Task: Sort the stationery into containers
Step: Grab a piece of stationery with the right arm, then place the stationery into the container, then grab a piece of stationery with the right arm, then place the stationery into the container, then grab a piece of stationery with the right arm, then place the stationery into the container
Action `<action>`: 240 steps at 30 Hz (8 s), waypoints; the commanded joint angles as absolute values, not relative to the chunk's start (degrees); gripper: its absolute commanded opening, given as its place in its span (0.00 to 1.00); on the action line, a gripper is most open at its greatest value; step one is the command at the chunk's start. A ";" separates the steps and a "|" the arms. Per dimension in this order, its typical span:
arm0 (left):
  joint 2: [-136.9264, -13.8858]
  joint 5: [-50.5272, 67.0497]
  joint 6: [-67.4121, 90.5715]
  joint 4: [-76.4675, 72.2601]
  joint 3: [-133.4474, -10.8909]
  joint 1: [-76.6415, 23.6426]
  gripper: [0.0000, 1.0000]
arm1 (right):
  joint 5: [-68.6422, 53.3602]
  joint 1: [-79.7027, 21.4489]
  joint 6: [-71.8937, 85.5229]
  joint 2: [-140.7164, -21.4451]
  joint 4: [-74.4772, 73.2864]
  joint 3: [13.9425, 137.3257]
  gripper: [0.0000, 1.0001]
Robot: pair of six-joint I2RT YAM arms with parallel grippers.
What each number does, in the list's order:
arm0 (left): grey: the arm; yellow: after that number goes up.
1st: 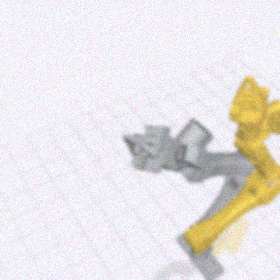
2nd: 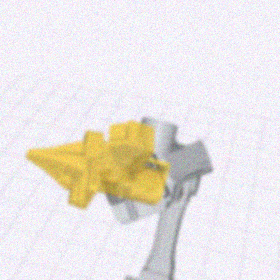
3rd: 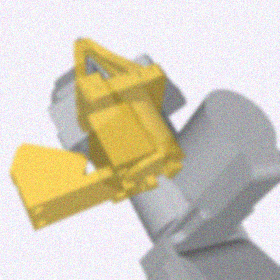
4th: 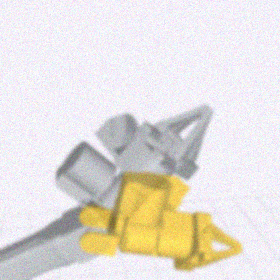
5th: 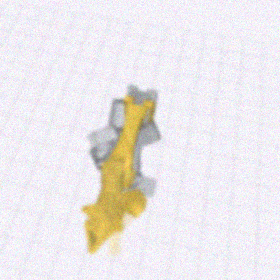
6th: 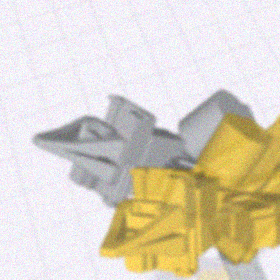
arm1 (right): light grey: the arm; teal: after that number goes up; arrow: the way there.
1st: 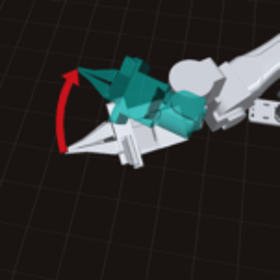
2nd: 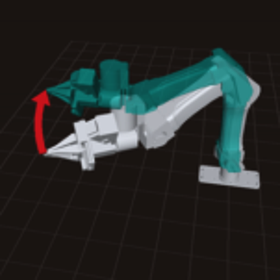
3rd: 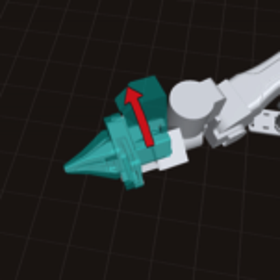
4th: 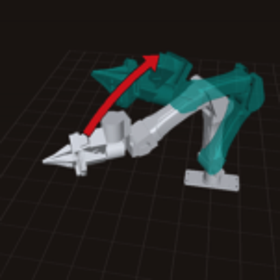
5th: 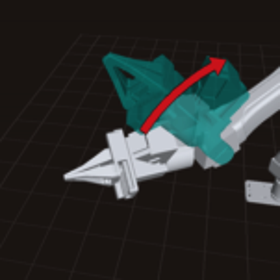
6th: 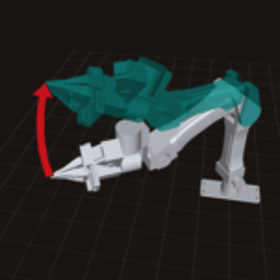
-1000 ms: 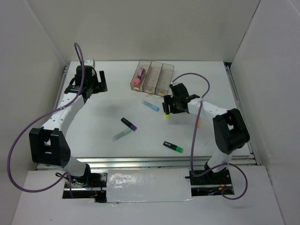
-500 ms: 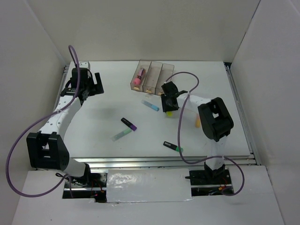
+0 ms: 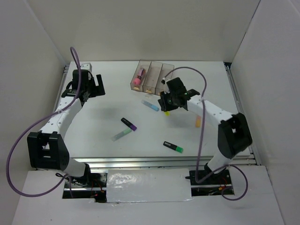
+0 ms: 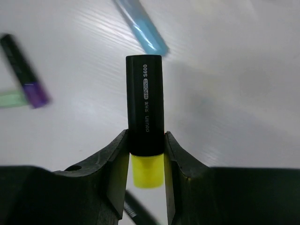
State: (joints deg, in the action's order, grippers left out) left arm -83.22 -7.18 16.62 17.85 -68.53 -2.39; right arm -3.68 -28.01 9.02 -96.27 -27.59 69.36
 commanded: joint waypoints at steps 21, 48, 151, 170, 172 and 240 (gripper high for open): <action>-83.06 -3.34 13.98 11.69 -65.39 -3.25 0.99 | 11.16 -26.46 30.23 -130.25 -19.52 122.52 0.00; -80.60 -0.80 24.96 26.98 -59.59 -10.12 0.99 | -11.50 -26.62 10.58 -119.82 -18.70 110.57 0.45; -68.83 20.31 14.59 19.95 -53.00 13.27 0.99 | -18.65 -19.51 -16.75 -98.46 -42.08 90.43 0.59; -62.32 13.01 8.97 22.67 -53.27 7.91 0.99 | -0.97 -43.24 -18.11 -82.87 -39.64 49.66 0.77; -61.53 12.57 8.62 22.94 -52.65 7.91 0.99 | -1.49 -44.29 -17.84 -83.84 -39.46 49.66 0.77; -88.06 -4.22 27.16 28.31 -51.69 -7.29 0.99 | -18.43 -16.18 23.47 -131.16 -21.53 124.64 0.85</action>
